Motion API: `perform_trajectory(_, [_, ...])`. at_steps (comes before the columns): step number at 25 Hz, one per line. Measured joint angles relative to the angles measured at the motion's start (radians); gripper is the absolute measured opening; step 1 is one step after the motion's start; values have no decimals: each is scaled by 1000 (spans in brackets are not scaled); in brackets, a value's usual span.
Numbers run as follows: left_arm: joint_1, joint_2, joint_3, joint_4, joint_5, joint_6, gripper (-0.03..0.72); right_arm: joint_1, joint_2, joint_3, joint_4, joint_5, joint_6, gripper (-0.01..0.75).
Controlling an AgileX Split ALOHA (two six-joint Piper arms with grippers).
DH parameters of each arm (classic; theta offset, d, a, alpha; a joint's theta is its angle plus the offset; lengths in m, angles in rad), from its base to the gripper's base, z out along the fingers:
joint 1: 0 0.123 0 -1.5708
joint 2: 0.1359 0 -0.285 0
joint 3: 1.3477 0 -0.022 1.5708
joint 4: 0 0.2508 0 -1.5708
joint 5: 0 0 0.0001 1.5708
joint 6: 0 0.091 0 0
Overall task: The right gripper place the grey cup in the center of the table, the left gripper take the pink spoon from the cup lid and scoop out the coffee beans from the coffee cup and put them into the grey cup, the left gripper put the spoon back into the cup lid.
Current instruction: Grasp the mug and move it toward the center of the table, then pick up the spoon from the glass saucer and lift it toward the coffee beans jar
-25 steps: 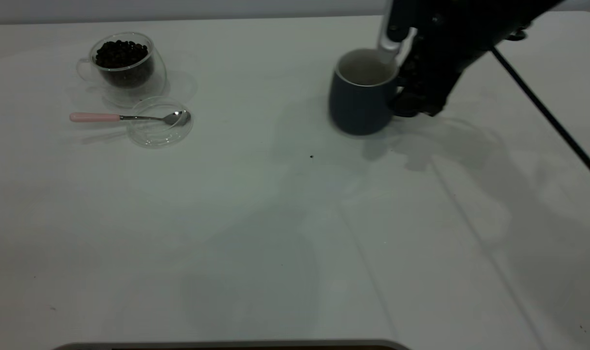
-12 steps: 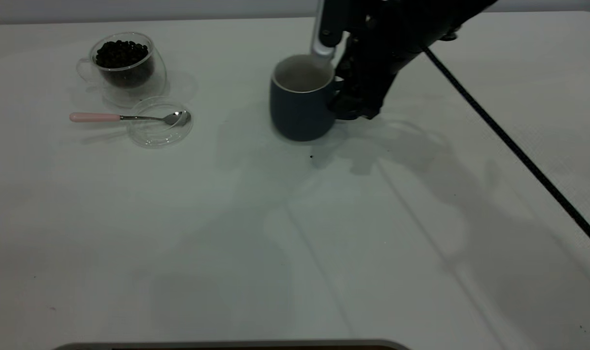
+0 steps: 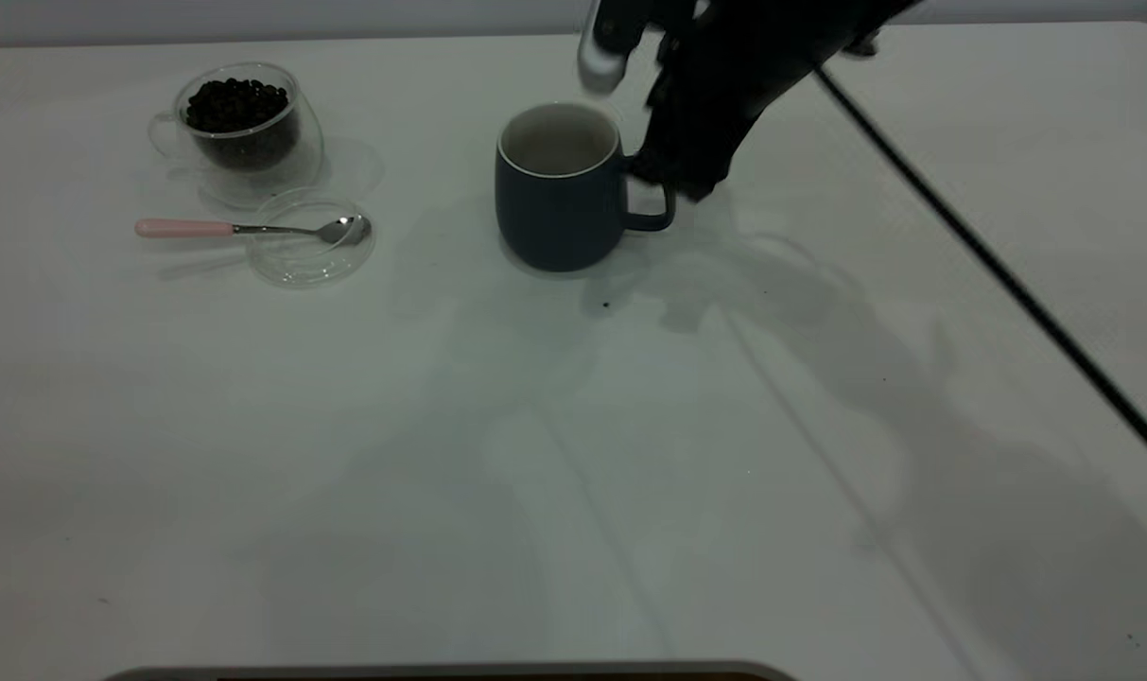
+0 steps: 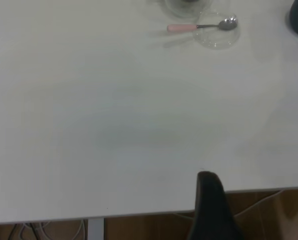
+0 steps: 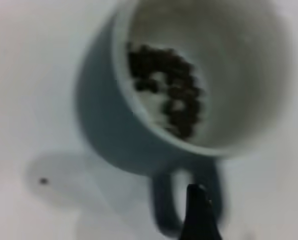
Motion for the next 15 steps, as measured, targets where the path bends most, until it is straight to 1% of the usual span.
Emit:
perform_trajectory(3, [0, 0, 0, 0, 0, 2, 538, 0, -106, 79, 40, -57, 93, 575])
perform_trajectory(6, [0, 0, 0, 0, 0, 2, 538, 13, -261, 211, 180, -99, 261, 575])
perform_trajectory(10, [0, 0, 0, 0, 0, 2, 538, 33, -538, 417, 380, -86, 447, 575])
perform_trajectory(13, [0, 0, 0, 0, 0, 2, 538, 28, -735, 567, 482, -78, 522, 575])
perform_trajectory(14, [0, 0, 0, 0, 0, 2, 538, 24, -784, 618, 513, -68, 545, 575])
perform_trajectory(15, [0, 0, 0, 0, 0, 2, 538, 16, -838, 658, 536, -32, 584, 575])
